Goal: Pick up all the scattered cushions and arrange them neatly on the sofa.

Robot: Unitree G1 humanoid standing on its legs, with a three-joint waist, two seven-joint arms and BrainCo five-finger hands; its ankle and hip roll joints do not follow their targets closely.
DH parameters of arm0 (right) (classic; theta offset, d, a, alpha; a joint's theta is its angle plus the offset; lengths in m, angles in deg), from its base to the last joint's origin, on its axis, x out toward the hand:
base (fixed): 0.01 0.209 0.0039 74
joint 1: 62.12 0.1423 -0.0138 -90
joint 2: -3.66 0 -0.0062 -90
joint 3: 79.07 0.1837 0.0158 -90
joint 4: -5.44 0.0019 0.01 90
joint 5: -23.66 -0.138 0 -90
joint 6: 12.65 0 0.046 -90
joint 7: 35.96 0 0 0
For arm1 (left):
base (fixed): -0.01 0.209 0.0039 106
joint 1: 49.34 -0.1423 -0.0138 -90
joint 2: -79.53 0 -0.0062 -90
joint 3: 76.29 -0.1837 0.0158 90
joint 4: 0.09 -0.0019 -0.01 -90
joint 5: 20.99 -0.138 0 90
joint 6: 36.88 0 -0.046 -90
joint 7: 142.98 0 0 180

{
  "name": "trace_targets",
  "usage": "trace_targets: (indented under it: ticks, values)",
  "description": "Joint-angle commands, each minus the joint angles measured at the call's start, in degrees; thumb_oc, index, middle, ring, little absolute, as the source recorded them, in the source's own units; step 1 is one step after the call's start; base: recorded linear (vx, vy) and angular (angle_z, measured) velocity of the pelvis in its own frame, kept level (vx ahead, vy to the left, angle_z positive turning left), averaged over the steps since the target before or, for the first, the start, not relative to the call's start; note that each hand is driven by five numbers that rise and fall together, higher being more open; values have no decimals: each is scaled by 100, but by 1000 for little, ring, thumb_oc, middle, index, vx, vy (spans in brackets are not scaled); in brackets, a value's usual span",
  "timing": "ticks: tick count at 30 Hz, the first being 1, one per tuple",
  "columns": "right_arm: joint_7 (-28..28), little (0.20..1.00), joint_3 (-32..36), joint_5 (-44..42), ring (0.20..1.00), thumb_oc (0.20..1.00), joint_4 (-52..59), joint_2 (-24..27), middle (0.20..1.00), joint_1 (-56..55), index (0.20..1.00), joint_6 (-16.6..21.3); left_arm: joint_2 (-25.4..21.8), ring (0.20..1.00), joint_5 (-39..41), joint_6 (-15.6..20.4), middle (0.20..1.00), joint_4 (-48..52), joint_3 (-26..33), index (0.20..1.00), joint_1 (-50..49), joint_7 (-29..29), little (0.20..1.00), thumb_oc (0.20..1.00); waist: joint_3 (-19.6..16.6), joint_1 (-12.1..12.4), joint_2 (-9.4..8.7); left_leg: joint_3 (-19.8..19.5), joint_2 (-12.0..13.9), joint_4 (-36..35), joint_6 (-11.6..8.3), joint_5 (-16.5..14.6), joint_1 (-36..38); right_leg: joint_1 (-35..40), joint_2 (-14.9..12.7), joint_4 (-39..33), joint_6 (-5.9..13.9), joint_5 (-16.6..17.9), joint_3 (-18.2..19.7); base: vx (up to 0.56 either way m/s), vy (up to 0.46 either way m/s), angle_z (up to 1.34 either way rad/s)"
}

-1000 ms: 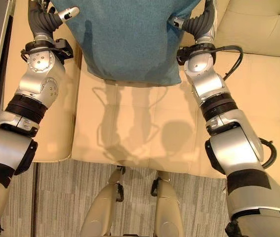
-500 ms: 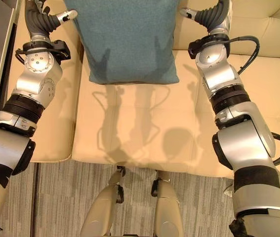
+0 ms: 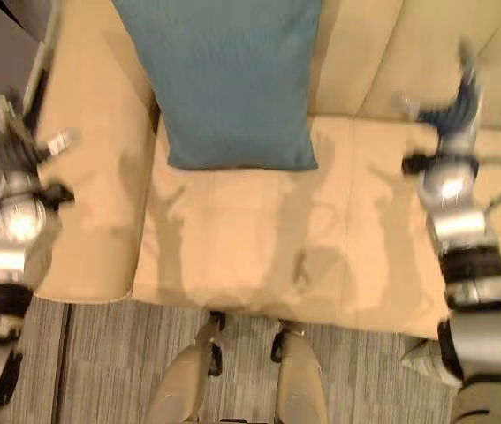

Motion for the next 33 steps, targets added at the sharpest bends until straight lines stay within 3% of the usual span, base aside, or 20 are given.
trace_targets:
  ticks: [1,3,6,10,15,20,21,22,23,26,30,31,33]
  values:
    - [478,1000,195,195,1000,1000,4,-175,1000,-776,1000,335,274,1000,-299,89,1000,-105,101,1000,-425,600,1000,1000,-559,-74,-290,-62,-82,207,-216,-361,211,178,-145,305,427,-306,54,60,-35,4]
    - [772,1000,422,257,1000,1000,-107,-337,1000,-1438,1000,356,361,1000,-480,6,1000,-226,142,1000,-945,888,1000,1000,-619,-84,-309,-78,-58,230,-227,-376,360,408,-126,250,431,-356,-11,77,-51,6]
    - [1061,1000,478,497,1000,1000,-484,-593,1000,-2108,1000,400,263,1000,-1410,-112,1000,-873,31,1000,-1476,1271,1000,1000,-759,-104,-317,-67,0,225,-270,-384,622,734,-87,132,451,-396,-77,65,-38,6]
    - [1265,1000,327,670,1000,1000,-1294,-1328,1000,-2592,1000,328,1160,1000,-1287,-381,1000,-2435,146,1000,-1954,1460,1000,1000,-1067,-129,-346,-6,114,231,-316,-410,1041,1199,38,42,424,-511,-122,55,-56,1]
    - [1413,1000,193,544,1000,1000,-1734,-1874,1000,-2857,1000,341,1804,1000,-1449,-539,1000,-3554,109,1000,-2134,1569,1000,1000,-1267,-147,-405,47,233,298,-403,-307,1267,1639,212,-173,350,-586,-158,17,-92,-3]
    - [1460,1000,25,322,1000,1000,-2131,-2149,1000,-2948,1000,368,2013,1000,-1539,-586,1000,-3944,-45,1000,-2035,1589,1000,1000,-1268,-210,-491,151,324,384,-512,-164,1175,1769,267,-437,306,-549,-271,-91,-82,16]
    - [1479,1000,-64,375,1000,1000,-2189,-2170,1000,-2952,1000,344,2052,1000,-1549,-594,1000,-4019,-61,1000,-2008,1599,1000,1000,-1283,-211,-509,172,302,472,-481,-221,1179,1767,266,-450,302,-523,-279,-189,-85,26]
    - [1496,1000,-196,477,1000,1000,-2288,-2183,1000,-2880,1000,303,2164,1000,-1575,-613,1000,-4199,-100,1000,-1976,1615,1000,1000,-1287,-182,-559,-21,88,977,-384,-570,1301,1724,219,-388,274,-462,-198,-154,-56,6]
    - [1496,1000,-196,477,1000,1000,-2289,-2184,1000,-2878,1000,303,2163,1000,-1575,-612,1000,-4200,-100,1000,-1973,1615,1000,1000,-1299,-188,-562,-27,82,978,-381,-560,1280,1707,212,-387,276,-457,-203,-149,-23,-4]
    - [1539,1000,-287,553,1000,1000,-2439,-2197,1000,-2816,1000,243,2277,1000,-1654,-643,1000,-4434,-152,1000,-1894,1649,1000,1000,-1417,-237,-523,-381,-258,1163,-244,-876,1663,1590,264,-285,256,-377,15,-116,41,-19]
    - [1535,1000,-301,562,1000,1000,-2890,-2305,1000,-2711,1000,95,2389,1000,-1672,-697,1000,-4521,-331,1000,-1716,1651,1000,1000,-1455,-422,-448,-312,-440,842,-71,-1190,1946,1263,237,-93,348,-155,226,-233,102,-32]
    - [1492,1000,-335,586,1000,1000,-3007,-2365,1000,-2635,1000,49,2400,1000,-1689,-691,1000,-4554,-384,1000,-1610,1628,1000,1000,-1411,-441,-511,-356,-590,746,47,-1357,1904,1082,145,-97,449,63,317,-275,115,-7]
    - [1488,1000,-347,576,1000,1000,-3113,-2391,1000,-2570,1000,29,2387,1000,-1689,-679,1000,-4555,-397,1000,-1552,1602,1000,1000,-1375,-419,-547,-397,-669,706,109,-1376,1877,979,102,-122,517,194,354,-305,116,-20]
